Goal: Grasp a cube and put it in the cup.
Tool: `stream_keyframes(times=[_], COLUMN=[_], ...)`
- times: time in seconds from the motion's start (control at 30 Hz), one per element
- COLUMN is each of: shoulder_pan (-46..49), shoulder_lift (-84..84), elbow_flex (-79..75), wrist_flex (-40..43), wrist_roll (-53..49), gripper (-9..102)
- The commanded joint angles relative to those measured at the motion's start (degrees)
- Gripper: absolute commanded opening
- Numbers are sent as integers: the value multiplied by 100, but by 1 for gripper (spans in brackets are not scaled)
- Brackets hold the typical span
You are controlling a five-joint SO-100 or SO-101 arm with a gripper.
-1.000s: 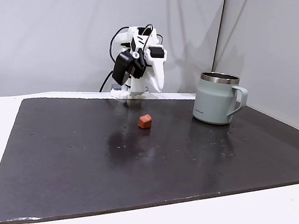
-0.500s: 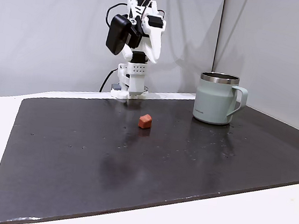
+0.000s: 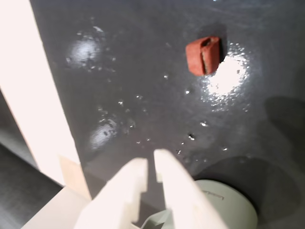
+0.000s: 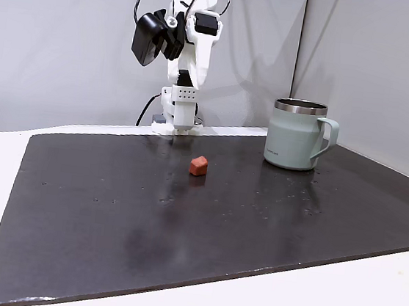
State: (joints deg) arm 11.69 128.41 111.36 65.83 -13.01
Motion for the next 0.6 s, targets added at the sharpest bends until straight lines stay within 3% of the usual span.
stream_keyframes(times=[0.0, 0.57], shoulder_pan=[-18, -413], shoulder_lift=[-668, -2751], elbow_flex=[-949, -2813], wrist_flex=[308, 1740], wrist_roll=[-185, -1002], gripper=[0, 0])
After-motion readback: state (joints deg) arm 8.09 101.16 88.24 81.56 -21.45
